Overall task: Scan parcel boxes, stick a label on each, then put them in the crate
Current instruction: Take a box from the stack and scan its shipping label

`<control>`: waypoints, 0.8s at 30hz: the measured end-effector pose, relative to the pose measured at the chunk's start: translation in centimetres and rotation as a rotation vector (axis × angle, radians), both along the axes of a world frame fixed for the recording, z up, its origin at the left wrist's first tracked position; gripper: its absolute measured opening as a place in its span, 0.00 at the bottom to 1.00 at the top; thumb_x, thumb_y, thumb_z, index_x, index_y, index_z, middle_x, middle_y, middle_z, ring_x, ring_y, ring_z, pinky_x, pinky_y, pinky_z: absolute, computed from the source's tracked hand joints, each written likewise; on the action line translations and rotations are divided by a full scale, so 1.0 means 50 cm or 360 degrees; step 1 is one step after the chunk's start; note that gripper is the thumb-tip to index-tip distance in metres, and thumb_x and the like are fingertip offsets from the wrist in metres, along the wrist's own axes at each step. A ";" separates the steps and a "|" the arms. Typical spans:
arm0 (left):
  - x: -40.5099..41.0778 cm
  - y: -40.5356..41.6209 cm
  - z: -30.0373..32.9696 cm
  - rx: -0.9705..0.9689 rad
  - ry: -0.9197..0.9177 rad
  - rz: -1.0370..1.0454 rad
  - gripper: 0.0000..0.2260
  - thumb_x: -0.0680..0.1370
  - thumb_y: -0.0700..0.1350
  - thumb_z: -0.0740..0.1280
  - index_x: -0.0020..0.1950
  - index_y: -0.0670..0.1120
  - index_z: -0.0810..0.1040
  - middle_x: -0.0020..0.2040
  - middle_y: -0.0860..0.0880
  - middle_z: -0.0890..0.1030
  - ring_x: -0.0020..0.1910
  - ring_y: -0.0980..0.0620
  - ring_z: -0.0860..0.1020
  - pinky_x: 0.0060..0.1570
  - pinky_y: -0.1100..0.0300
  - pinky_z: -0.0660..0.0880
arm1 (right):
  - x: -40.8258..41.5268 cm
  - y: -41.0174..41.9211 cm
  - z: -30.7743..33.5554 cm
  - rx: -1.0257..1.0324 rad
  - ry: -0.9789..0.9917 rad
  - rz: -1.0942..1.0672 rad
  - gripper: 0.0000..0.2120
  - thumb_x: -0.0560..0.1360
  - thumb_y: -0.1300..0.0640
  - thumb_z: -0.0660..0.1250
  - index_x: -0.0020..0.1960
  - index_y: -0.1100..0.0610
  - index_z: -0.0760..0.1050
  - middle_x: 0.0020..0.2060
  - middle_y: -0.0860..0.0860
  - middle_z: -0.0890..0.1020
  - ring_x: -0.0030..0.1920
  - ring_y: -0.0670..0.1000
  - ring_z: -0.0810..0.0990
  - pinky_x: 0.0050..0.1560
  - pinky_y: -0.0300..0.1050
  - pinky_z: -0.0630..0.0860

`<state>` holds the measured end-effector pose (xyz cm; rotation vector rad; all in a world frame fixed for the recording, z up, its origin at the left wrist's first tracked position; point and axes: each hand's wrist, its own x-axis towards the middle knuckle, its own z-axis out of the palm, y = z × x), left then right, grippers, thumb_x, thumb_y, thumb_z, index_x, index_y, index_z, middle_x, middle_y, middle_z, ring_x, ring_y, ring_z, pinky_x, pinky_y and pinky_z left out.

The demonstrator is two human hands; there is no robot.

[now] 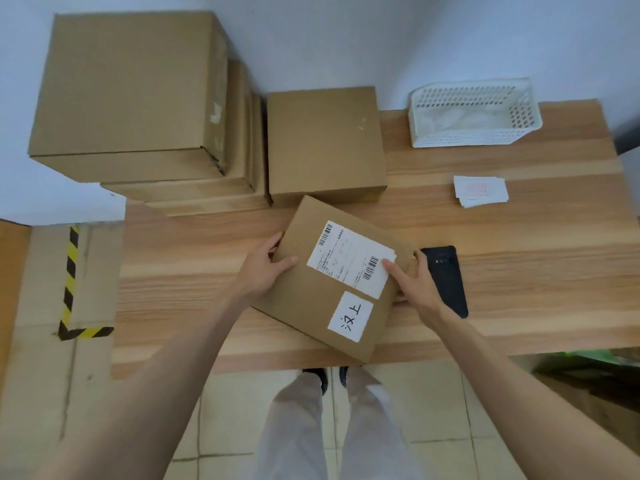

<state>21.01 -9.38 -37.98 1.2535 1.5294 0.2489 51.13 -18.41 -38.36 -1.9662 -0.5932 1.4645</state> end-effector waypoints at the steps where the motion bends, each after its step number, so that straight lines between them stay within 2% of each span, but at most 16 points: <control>1: 0.010 0.013 0.001 0.0016 0.0037 -0.0032 0.33 0.76 0.50 0.76 0.78 0.52 0.68 0.72 0.52 0.74 0.70 0.50 0.73 0.65 0.58 0.69 | -0.004 -0.020 -0.007 -0.0010 0.0022 -0.0088 0.42 0.72 0.40 0.75 0.77 0.41 0.55 0.63 0.43 0.78 0.60 0.49 0.80 0.58 0.60 0.81; 3: 0.027 0.034 0.002 0.0068 0.0098 -0.0102 0.35 0.75 0.50 0.76 0.79 0.49 0.67 0.73 0.49 0.74 0.70 0.50 0.73 0.62 0.59 0.68 | -0.014 -0.053 -0.017 -0.0058 0.0046 -0.0225 0.44 0.70 0.37 0.76 0.78 0.40 0.54 0.66 0.45 0.76 0.61 0.52 0.80 0.53 0.60 0.83; 5: 0.032 0.035 0.005 0.0090 0.0158 -0.0096 0.37 0.75 0.53 0.76 0.80 0.49 0.65 0.74 0.47 0.73 0.71 0.49 0.72 0.65 0.56 0.69 | -0.023 -0.073 -0.021 -0.0118 0.0021 -0.0290 0.46 0.68 0.34 0.75 0.77 0.40 0.54 0.66 0.46 0.76 0.61 0.54 0.80 0.49 0.60 0.84; 8: 0.014 -0.002 0.018 0.0141 0.0274 0.0191 0.41 0.73 0.59 0.76 0.80 0.48 0.62 0.76 0.47 0.69 0.74 0.48 0.69 0.69 0.53 0.68 | -0.017 -0.067 -0.011 -0.0201 -0.0271 -0.0050 0.48 0.64 0.29 0.73 0.76 0.49 0.59 0.65 0.49 0.76 0.62 0.55 0.78 0.57 0.60 0.81; 11: -0.007 -0.077 0.031 0.0068 0.0300 0.0598 0.50 0.69 0.69 0.74 0.81 0.45 0.59 0.77 0.46 0.66 0.74 0.47 0.69 0.71 0.48 0.68 | 0.008 -0.037 0.007 -0.0187 -0.0753 0.0269 0.46 0.69 0.33 0.72 0.77 0.55 0.60 0.71 0.54 0.70 0.68 0.56 0.73 0.66 0.59 0.73; 12: -0.010 -0.105 0.031 -0.0003 0.0288 0.0697 0.51 0.66 0.71 0.74 0.79 0.44 0.62 0.76 0.46 0.69 0.72 0.46 0.71 0.71 0.46 0.70 | 0.014 -0.023 0.014 -0.0111 -0.0810 0.0335 0.44 0.71 0.35 0.72 0.78 0.56 0.61 0.73 0.54 0.68 0.70 0.56 0.70 0.68 0.59 0.71; 14: -0.006 -0.153 0.029 -0.0137 0.0251 0.0875 0.44 0.63 0.73 0.74 0.67 0.44 0.74 0.64 0.48 0.79 0.62 0.46 0.78 0.63 0.45 0.76 | 0.018 0.008 0.024 0.0043 -0.0783 0.0516 0.39 0.76 0.39 0.70 0.79 0.55 0.61 0.75 0.53 0.68 0.73 0.55 0.68 0.71 0.58 0.69; 16: 0.019 -0.178 0.037 -0.0269 0.0133 0.1022 0.30 0.66 0.67 0.77 0.55 0.45 0.77 0.51 0.51 0.81 0.49 0.51 0.81 0.52 0.47 0.80 | 0.012 0.037 0.026 0.0114 -0.0701 0.0684 0.34 0.79 0.43 0.68 0.79 0.55 0.62 0.75 0.52 0.69 0.73 0.54 0.69 0.70 0.56 0.70; 18: 0.044 -0.177 0.039 -0.0338 -0.0007 0.1050 0.17 0.72 0.56 0.77 0.52 0.47 0.78 0.48 0.53 0.82 0.44 0.55 0.80 0.48 0.45 0.82 | 0.004 0.059 0.026 0.0104 -0.0661 0.0767 0.32 0.80 0.43 0.66 0.79 0.54 0.62 0.73 0.52 0.71 0.71 0.54 0.71 0.68 0.55 0.72; 19: 0.051 -0.170 0.040 -0.0336 -0.0057 0.1041 0.15 0.74 0.52 0.77 0.54 0.47 0.78 0.50 0.53 0.82 0.46 0.55 0.80 0.48 0.46 0.82 | 0.002 0.065 0.024 0.0082 -0.0687 0.0798 0.31 0.81 0.42 0.65 0.79 0.52 0.63 0.71 0.52 0.73 0.69 0.53 0.72 0.66 0.56 0.74; 21: 0.057 -0.148 0.036 -0.0263 -0.0132 0.1021 0.18 0.74 0.47 0.77 0.60 0.47 0.77 0.53 0.53 0.82 0.52 0.53 0.81 0.52 0.49 0.81 | 0.002 0.063 0.021 0.0027 -0.0779 0.0848 0.28 0.80 0.39 0.63 0.77 0.49 0.65 0.65 0.51 0.76 0.62 0.53 0.75 0.60 0.56 0.77; 24: 0.052 -0.110 0.027 -0.0115 -0.0076 0.0847 0.21 0.76 0.46 0.75 0.67 0.48 0.75 0.59 0.52 0.81 0.58 0.51 0.80 0.58 0.53 0.78 | -0.002 0.034 0.009 -0.0043 -0.0732 0.0748 0.28 0.79 0.38 0.63 0.74 0.49 0.66 0.61 0.50 0.77 0.57 0.51 0.77 0.56 0.56 0.78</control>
